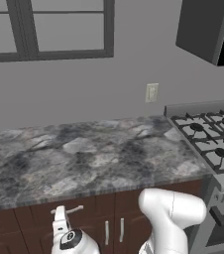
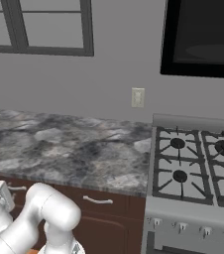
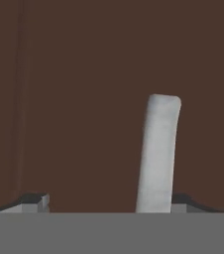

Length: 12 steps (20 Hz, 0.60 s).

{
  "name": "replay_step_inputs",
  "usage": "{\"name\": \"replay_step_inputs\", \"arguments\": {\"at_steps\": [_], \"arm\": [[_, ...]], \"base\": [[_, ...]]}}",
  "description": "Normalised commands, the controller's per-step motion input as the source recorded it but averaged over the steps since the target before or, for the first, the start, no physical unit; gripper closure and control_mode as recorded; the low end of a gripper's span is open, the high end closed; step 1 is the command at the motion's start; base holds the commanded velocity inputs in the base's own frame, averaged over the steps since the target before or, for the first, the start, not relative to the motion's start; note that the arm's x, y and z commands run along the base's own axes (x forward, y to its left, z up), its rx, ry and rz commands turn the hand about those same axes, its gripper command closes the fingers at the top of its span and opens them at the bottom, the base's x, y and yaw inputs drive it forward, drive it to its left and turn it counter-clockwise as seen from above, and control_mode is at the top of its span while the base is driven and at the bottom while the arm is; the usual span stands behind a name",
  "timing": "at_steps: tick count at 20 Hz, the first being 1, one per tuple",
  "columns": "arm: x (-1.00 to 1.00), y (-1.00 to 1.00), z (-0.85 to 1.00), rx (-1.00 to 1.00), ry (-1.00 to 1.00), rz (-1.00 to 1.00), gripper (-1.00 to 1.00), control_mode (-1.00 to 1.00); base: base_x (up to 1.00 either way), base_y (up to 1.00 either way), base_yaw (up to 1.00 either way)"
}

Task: Take the tongs from the drawer on the left and place them on the dining counter next to the tray containing the hot dog.

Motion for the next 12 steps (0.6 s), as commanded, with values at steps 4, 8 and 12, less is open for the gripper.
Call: {"name": "replay_step_inputs", "arguments": {"at_steps": [4,8,12], "arm": [[-0.01,0.02,0.07,0.00,-0.01,0.00,-1.00,-1.00],[0.00,0.00,0.18,0.00,0.00,0.00,-1.00,-1.00],[0.00,0.00,0.00,0.00,0.00,0.00,1.00,-1.00]], "base": [[0.00,0.00,0.00],[0.00,0.00,0.00],[0.00,0.00,0.00]]}}
